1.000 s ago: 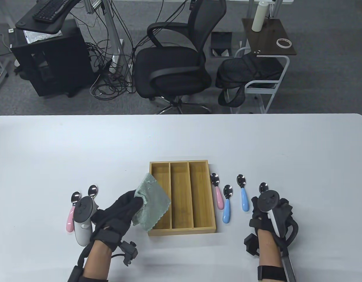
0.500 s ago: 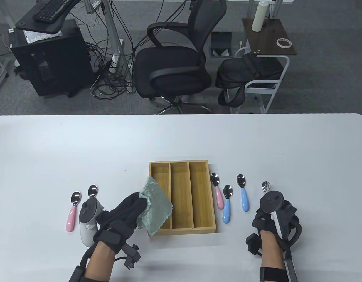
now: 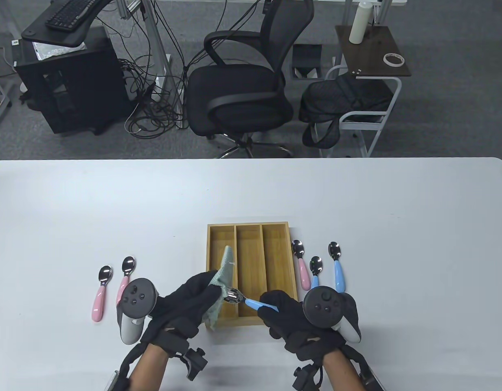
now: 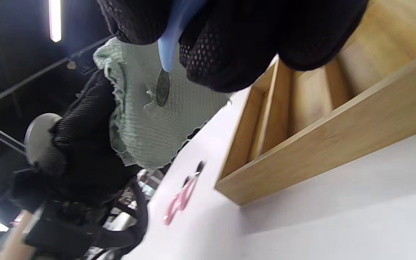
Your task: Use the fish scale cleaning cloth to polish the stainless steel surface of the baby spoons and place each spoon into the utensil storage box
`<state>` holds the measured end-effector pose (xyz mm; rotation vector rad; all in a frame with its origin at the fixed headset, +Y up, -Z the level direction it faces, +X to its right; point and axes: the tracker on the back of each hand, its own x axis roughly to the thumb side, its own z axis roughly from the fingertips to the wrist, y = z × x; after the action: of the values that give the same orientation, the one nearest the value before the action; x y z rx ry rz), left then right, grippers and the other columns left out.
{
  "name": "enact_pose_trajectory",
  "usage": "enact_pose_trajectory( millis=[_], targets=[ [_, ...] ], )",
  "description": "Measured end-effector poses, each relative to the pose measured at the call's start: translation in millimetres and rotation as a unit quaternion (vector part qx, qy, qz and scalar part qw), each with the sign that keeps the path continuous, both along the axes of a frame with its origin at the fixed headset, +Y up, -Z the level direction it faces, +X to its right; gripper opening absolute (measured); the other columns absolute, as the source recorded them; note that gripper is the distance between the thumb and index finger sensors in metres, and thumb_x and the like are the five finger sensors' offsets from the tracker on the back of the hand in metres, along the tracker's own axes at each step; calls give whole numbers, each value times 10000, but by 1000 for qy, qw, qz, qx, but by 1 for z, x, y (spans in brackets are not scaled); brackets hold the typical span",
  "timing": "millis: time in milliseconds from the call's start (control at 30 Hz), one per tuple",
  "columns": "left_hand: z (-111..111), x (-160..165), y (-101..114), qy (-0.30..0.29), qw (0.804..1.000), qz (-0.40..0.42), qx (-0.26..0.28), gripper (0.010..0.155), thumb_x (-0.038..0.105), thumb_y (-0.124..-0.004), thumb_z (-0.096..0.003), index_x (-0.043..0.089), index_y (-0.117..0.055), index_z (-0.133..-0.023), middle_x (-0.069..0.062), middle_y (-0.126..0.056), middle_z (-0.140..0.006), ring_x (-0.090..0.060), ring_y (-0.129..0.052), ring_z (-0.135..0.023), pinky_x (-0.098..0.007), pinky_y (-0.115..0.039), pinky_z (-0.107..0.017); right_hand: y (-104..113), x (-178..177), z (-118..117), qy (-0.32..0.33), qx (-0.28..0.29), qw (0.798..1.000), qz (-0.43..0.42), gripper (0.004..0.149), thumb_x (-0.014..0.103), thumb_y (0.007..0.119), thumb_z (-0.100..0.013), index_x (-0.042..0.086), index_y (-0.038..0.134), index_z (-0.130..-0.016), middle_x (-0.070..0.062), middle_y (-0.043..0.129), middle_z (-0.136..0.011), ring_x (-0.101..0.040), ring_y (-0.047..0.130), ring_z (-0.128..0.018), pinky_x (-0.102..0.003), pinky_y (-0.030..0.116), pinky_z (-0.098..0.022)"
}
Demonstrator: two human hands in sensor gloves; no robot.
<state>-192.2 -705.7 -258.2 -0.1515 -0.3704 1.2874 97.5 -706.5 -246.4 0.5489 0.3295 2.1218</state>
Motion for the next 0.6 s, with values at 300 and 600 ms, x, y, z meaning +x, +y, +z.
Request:
enact_pose_trajectory(
  millis=[300, 600],
  targets=[
    [-1, 4, -13, -17, 997, 69, -36, 600, 542, -489, -641, 162, -806, -981, -173, -665, -1133, -453, -758, -965, -621, -680, -664, -1, 1, 4, -21, 30, 999, 13, 456, 423, 607, -647, 132, 571, -996, -72, 801, -801, -148, 944, -511, -498, 789, -566],
    [0, 10, -9, -3, 998, -61, 3, 607, 486, -826, -558, 154, -695, -1049, -38, -872, -899, -263, -974, -736, -495, -837, -550, 4, -6, 11, 2, 70, 998, -6, 455, 429, 597, -642, 143, 569, -995, -61, 793, -807, -140, 938, -528, -493, 785, -585]
  ],
)
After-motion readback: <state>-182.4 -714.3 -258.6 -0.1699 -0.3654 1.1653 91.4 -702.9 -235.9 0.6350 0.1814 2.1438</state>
